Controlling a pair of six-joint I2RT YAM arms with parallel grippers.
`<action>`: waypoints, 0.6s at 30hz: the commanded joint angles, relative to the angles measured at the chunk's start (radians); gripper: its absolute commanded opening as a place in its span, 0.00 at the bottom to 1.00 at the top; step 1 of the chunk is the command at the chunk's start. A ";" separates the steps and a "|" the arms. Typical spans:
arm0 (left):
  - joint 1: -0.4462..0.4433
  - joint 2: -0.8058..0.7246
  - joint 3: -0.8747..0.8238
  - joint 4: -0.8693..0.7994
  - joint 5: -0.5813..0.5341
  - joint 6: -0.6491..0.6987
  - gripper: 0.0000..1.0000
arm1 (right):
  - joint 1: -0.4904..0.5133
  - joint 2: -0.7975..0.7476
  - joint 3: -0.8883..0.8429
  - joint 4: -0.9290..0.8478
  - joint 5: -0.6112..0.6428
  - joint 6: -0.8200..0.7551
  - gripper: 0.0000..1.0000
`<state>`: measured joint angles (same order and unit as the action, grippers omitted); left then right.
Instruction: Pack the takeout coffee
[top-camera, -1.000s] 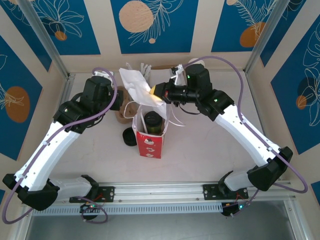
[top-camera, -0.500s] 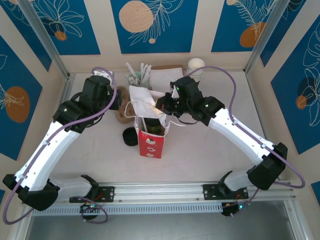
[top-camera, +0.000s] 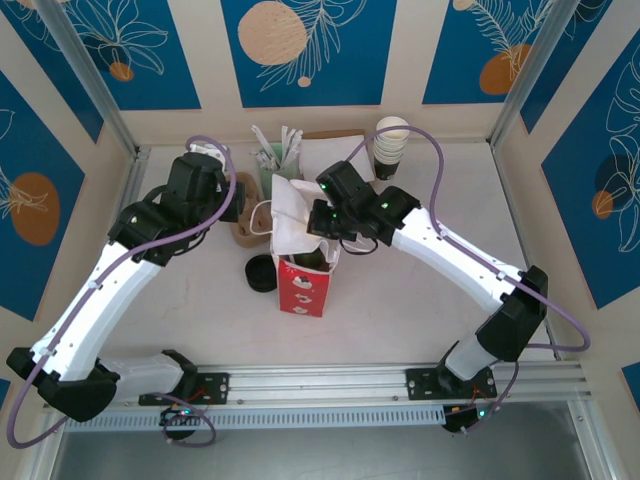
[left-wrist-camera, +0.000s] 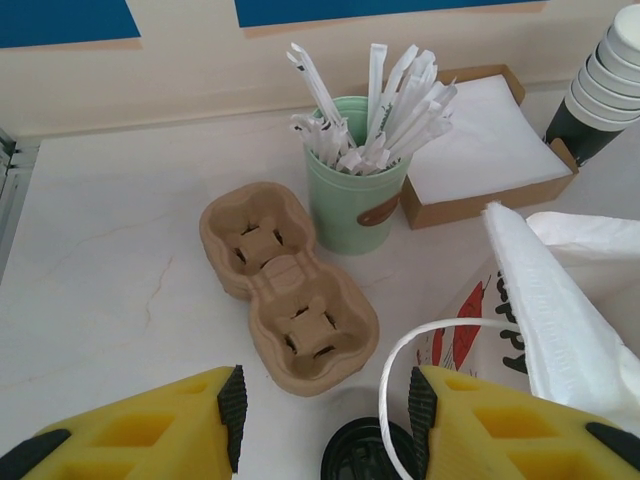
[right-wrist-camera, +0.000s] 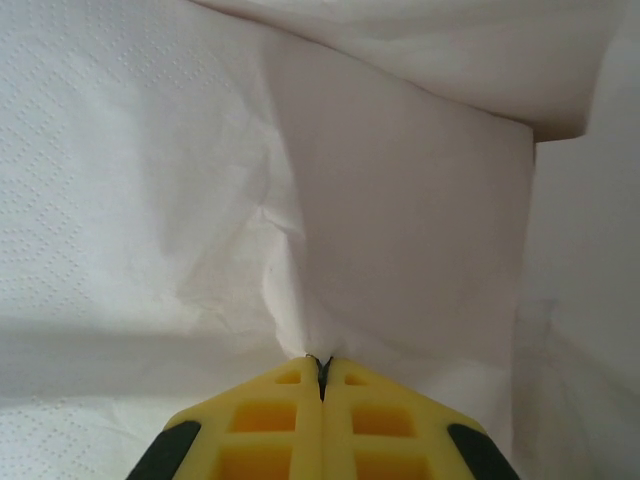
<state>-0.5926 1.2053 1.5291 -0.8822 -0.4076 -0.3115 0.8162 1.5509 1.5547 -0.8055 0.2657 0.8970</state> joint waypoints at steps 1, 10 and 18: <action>0.013 -0.020 -0.011 -0.001 0.011 0.005 0.48 | 0.014 0.033 0.050 -0.093 0.117 -0.032 0.00; 0.016 -0.027 -0.027 0.006 0.014 0.007 0.48 | 0.040 0.128 0.166 -0.235 0.218 -0.094 0.00; 0.024 -0.024 -0.049 0.018 0.022 0.004 0.48 | 0.048 0.165 0.193 -0.241 0.213 -0.124 0.00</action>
<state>-0.5846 1.1984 1.4948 -0.8749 -0.3962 -0.3115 0.8574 1.6962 1.7111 -1.0161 0.4496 0.7986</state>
